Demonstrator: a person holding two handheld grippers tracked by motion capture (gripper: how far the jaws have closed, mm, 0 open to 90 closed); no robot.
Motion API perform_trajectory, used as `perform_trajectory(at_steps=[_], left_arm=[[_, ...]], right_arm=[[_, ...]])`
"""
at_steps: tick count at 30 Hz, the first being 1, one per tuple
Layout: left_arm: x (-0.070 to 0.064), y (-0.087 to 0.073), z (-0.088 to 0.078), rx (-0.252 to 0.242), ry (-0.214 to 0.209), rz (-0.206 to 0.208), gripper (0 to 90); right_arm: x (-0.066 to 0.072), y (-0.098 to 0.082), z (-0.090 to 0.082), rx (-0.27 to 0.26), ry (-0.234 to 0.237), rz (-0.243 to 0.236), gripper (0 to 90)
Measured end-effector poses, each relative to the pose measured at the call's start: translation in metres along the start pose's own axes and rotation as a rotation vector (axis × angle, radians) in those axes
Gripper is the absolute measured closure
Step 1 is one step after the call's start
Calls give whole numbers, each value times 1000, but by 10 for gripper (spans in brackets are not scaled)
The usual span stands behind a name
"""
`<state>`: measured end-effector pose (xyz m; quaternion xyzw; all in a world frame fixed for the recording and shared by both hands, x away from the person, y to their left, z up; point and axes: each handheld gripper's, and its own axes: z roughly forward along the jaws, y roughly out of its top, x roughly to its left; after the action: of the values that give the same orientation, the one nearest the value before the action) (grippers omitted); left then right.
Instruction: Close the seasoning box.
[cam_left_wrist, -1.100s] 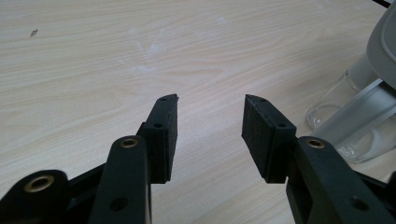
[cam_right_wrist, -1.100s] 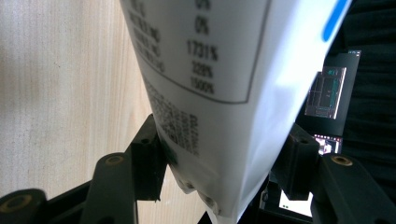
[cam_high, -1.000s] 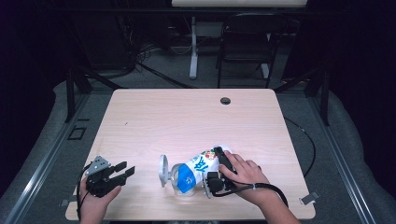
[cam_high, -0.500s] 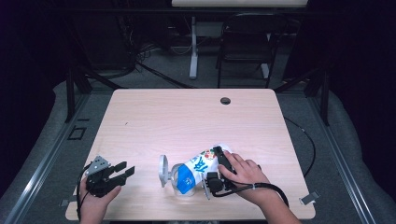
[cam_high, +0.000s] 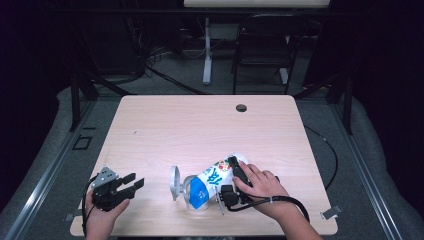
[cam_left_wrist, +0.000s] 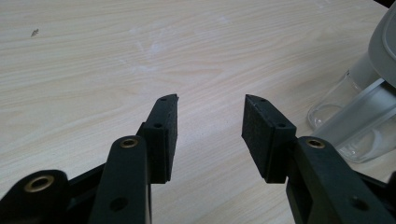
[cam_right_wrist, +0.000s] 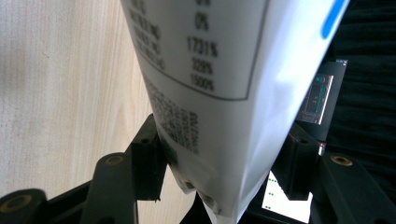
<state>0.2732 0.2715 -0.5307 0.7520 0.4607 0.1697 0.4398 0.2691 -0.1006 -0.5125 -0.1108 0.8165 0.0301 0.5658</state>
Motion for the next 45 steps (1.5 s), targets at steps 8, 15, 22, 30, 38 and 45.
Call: perform_trajectory(at_steps=[8, 15, 22, 30, 38, 45], left_arm=[[0, 0, 0, 0, -1, 0, 560], [0, 0, 0, 0, 0, -3, 560], [0, 0, 0, 0, -1, -4, 560], [0, 0, 0, 0, 0, -4, 560], [1, 0, 0, 4, 1, -5, 560], [1, 0, 0, 3, 2, -5, 560]], right_arm=[[-1, 1, -1, 6, -9, -16, 442], [-1, 1, -1, 7, -6, -18, 443], [-1, 1, -1, 6, -10, -27, 443], [-3, 2, -2, 15, -7, -38, 443], [-3, 2, -1, 9, -9, -38, 444], [-3, 3, -2, 17, -13, -51, 444]])
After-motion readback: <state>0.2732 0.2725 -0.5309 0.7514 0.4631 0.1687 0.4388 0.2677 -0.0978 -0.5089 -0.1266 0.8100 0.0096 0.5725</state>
